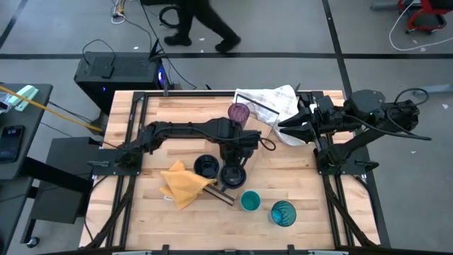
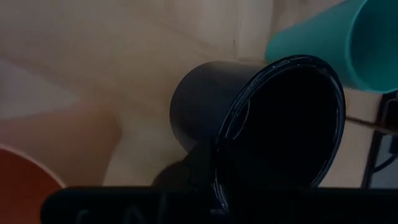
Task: Stack small to large cups/mugs on shelf
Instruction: Put the dark blue mug on the shelf
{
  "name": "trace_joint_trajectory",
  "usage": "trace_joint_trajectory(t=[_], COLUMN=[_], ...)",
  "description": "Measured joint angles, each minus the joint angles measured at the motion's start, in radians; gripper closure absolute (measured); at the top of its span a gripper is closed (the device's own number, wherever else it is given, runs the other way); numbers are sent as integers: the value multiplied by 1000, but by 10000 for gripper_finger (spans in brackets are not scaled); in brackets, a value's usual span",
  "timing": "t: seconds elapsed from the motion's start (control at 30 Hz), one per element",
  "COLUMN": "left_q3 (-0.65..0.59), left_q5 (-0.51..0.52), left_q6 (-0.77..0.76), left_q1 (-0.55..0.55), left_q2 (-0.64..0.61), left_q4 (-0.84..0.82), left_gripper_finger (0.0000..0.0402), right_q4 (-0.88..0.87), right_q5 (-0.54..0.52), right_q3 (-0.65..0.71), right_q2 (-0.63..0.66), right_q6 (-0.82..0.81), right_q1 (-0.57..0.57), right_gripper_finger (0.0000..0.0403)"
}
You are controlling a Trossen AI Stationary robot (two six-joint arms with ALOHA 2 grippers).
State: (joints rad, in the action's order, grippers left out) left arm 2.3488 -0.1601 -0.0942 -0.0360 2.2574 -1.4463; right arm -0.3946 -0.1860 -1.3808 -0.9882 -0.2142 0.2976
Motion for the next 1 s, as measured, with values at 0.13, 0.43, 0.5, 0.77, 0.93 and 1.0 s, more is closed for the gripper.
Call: trace_joint_trajectory(t=[0.13, 0.43, 0.5, 0.77, 0.93, 1.0], left_q3=[0, 0, 0, 0, 0, 0], left_q5=[-16, -23, -22, -21, -23, -21], left_q6=[-2, 1, 1, 0, -5, -5], left_q1=[0, -8, -8, -17, -19, -18], left_q2=[0, 0, 0, 0, 0, 0], left_q4=[0, 3, 4, 18, 20, 21], left_gripper_finger=[375, 375, 375, 375, 375, 375], right_q4=[0, 0, 0, 0, 0, 0], right_q5=[0, 0, 0, 0, 0, 0], right_q3=[0, 0, 0, 0, 0, 0], right_q2=[0, 0, 0, 0, 0, 0], right_q6=[0, 0, 0, 0, 1, 2], right_q1=[0, 0, 0, 0, 0, 0], right_gripper_finger=[316, 316, 316, 316, 316, 316])
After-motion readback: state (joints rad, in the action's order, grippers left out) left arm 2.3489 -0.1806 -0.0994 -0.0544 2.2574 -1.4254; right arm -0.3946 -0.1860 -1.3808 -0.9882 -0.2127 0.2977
